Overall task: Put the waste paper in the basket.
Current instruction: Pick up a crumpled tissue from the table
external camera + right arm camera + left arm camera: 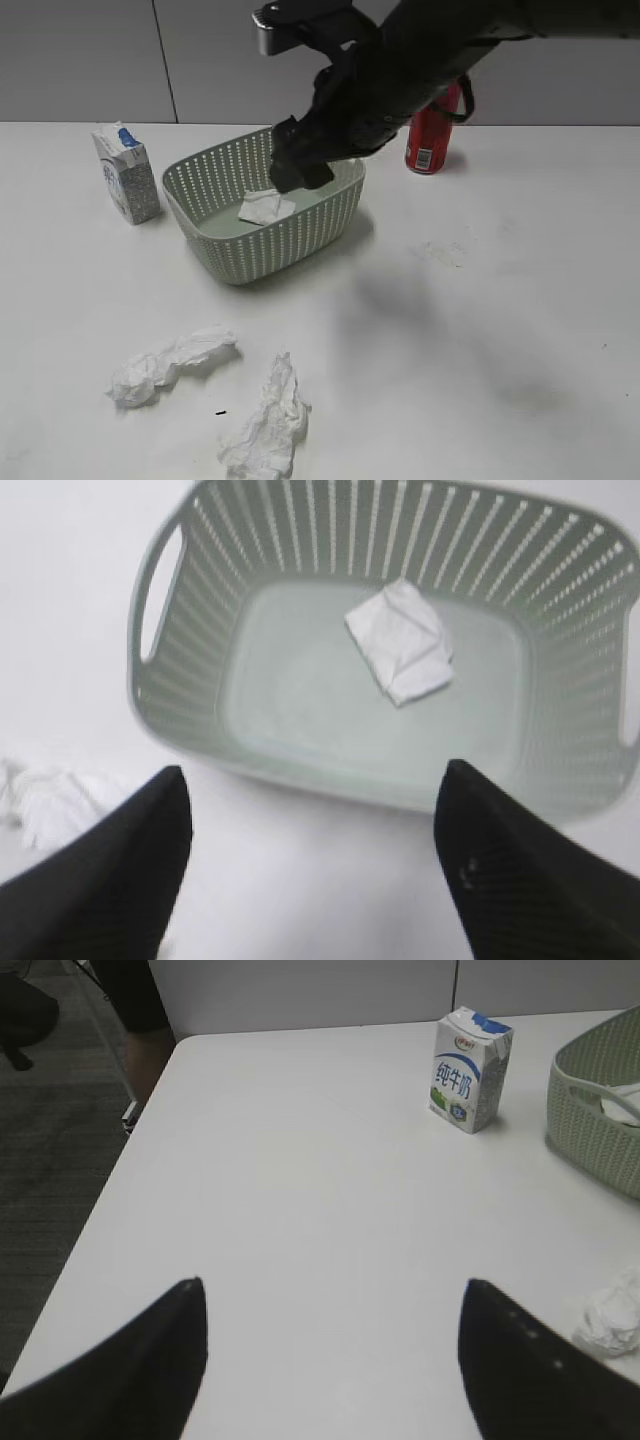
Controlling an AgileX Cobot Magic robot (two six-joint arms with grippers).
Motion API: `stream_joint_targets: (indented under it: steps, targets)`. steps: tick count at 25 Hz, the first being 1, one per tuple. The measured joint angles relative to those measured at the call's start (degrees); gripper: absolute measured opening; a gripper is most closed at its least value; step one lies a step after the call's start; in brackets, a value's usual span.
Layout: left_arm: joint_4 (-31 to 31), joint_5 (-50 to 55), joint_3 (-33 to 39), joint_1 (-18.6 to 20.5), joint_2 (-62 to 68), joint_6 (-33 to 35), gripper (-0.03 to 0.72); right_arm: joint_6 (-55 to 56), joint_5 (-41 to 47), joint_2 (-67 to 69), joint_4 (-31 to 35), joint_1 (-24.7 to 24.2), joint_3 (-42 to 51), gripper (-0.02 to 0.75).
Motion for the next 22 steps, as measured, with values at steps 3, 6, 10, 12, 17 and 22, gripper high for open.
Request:
stream_joint_targets:
  steps: [3,6,10,12,17,22]
  targets:
    - [0.00,0.00,0.00,0.00,0.00,0.00,0.573,2.99,8.19,-1.78,-2.71,-1.94,0.00,0.573]
    - [0.00,0.00,0.00,0.00,0.00,0.00,0.573,4.90,15.66,-2.79,-3.83,-6.18,0.00,0.573]
    - [0.00,-0.13,-0.11,0.00,0.55,0.00,0.573,5.49,23.55,-3.52,-4.24,-13.80,-0.07,0.571]
    - [-0.41,-0.19,-1.04,0.00,2.49,0.00,0.573,5.54,26.38,-3.89,-4.78,-18.08,-0.09,0.571]
    - [-4.22,-2.25,-3.53,0.00,11.63,4.39,0.573,5.60,32.05,-4.68,-7.94,-28.99,-0.09,0.571]
    - [-13.79,-8.30,-4.03,-1.91,22.05,13.13,0.573,5.60,34.96,-8.16,-8.42,-34.99,1.54,0.571]
